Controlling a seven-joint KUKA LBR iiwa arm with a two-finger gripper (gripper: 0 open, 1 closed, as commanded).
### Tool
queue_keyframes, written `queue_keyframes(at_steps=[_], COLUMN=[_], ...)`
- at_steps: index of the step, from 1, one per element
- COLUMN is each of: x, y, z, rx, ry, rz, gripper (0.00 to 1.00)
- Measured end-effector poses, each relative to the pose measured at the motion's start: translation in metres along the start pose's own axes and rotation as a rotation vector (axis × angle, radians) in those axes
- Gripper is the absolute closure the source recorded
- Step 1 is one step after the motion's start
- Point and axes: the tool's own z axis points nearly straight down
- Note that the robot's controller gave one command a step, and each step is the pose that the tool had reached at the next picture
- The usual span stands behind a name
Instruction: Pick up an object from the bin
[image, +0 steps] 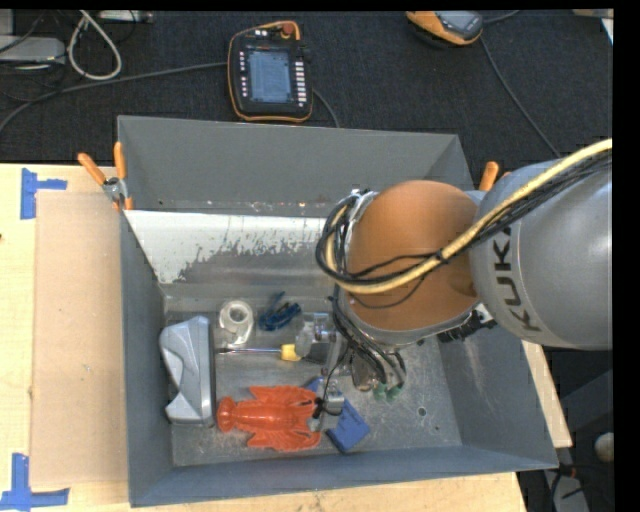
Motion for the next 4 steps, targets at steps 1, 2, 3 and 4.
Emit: queue_keyframes(at_steps=[1,2,3,4], x=[-0.002,0.002,0.003,-0.002], y=[-0.001,-0.006,0.001,-0.003], z=[-0.004,0.14,0.153,0.156], rx=[-0.001,-0.002,-0.005,-0.007], ry=[-0.009,-0.008,-0.036,-0.035], rz=[0.005,-0.058,-0.095,-0.07], gripper=[0.0,0.0,0.0,0.0])
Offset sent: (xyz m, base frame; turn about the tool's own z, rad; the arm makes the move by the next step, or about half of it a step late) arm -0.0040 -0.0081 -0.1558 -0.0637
